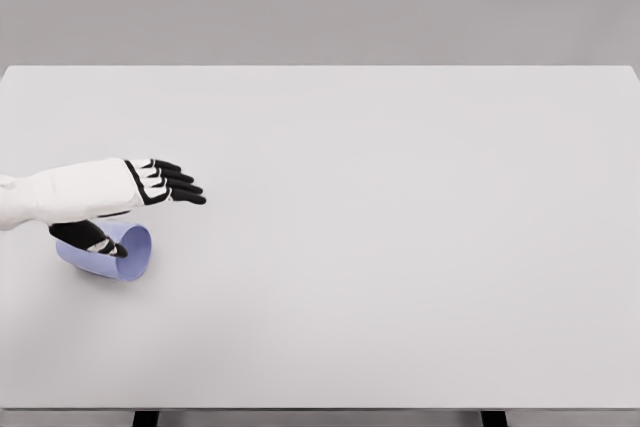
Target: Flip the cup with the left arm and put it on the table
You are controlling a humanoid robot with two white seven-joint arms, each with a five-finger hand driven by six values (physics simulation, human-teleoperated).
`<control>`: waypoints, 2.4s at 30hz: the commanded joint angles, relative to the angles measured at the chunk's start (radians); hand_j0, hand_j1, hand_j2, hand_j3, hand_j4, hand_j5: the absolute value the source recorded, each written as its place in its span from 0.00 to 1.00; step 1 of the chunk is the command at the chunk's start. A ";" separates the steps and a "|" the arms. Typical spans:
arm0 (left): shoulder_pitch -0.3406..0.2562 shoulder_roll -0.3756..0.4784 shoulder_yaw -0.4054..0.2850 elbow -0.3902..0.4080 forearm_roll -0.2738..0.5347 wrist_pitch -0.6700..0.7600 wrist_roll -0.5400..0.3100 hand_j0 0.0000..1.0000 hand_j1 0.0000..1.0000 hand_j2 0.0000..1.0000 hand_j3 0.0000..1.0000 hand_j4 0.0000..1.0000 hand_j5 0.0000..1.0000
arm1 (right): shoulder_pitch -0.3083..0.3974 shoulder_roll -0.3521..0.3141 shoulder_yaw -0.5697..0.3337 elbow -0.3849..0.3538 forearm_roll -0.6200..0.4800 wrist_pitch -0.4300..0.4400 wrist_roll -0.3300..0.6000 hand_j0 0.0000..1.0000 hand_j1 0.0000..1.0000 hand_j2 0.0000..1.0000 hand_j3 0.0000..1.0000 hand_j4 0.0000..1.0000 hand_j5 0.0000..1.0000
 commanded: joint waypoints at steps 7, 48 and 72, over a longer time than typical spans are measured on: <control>0.037 0.158 -0.026 -0.001 0.252 0.002 0.000 1.00 1.00 1.00 1.00 1.00 1.00 | 0.000 0.000 -0.001 0.001 -0.001 0.001 0.000 1.00 1.00 1.00 1.00 1.00 1.00; 0.110 0.099 -0.076 0.105 0.296 0.122 0.017 1.00 1.00 1.00 1.00 1.00 1.00 | 0.000 0.000 0.000 0.001 -0.001 0.001 0.000 1.00 1.00 1.00 1.00 1.00 1.00; 0.140 0.073 -0.078 0.102 0.275 0.217 0.017 0.78 0.78 0.78 0.78 0.78 0.78 | 0.000 0.000 0.000 0.001 -0.001 0.001 0.000 1.00 1.00 1.00 1.00 1.00 1.00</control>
